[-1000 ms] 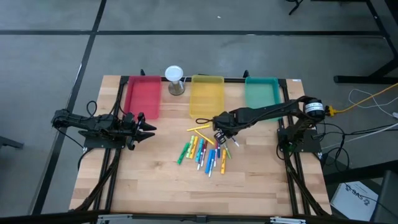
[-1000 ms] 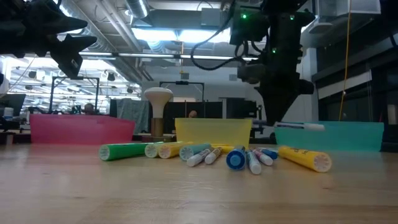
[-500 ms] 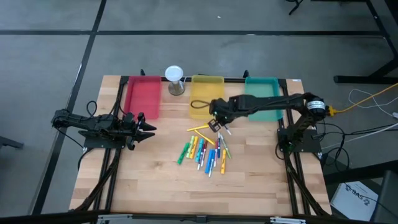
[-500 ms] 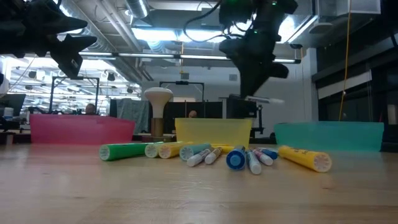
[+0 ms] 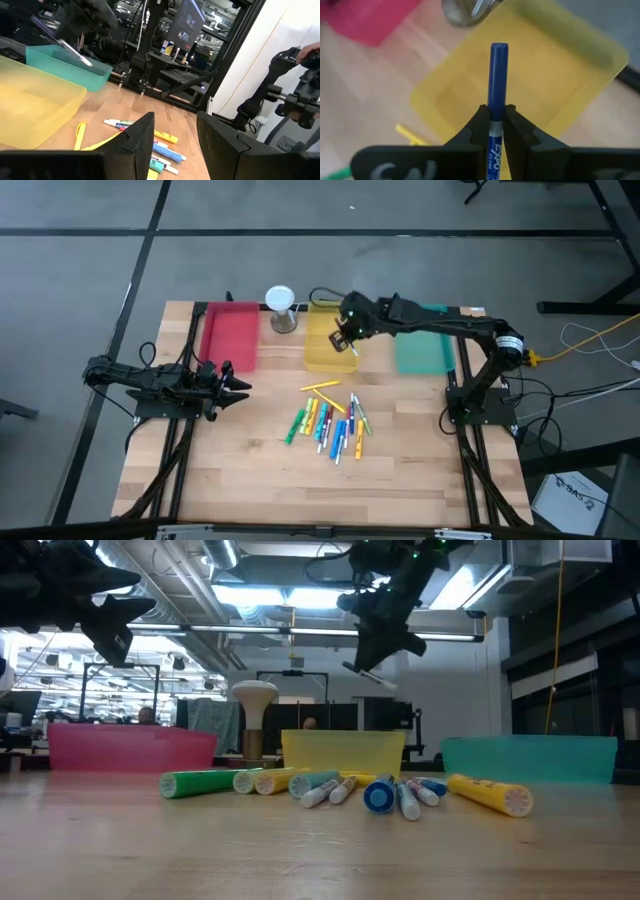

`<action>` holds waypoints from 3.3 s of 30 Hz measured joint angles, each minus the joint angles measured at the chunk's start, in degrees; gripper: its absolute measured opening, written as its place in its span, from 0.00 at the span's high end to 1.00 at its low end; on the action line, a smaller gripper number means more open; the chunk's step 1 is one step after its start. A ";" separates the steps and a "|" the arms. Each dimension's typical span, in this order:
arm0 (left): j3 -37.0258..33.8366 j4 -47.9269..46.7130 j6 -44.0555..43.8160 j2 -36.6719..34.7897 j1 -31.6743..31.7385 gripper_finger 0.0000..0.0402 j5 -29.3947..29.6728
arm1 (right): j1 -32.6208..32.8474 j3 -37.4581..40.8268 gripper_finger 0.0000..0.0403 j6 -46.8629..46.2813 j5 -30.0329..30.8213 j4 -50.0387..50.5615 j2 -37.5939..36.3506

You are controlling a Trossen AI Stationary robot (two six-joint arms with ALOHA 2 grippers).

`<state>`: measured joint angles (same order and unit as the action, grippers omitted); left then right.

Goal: Pick & Place Markers
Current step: Put the right blue marker into the yellow bin, then put the green marker into the yellow bin

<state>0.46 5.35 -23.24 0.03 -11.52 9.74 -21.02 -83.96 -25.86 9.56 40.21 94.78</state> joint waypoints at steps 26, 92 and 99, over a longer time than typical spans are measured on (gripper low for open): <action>0.01 0.01 0.00 0.01 0.00 0.64 0.02 | -8.25 0.02 0.91 11.25 -3.64 -12.13 10.10; 0.00 0.01 0.00 0.02 0.01 0.64 0.02 | 30.90 0.07 0.61 -32.67 -5.63 26.20 8.09; -0.02 0.02 0.00 0.00 0.00 0.64 0.02 | 31.08 0.07 0.61 -32.47 -6.12 26.09 10.98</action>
<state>0.45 5.37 -23.24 0.03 -11.52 9.76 10.07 -83.90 -58.33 3.44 66.30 105.76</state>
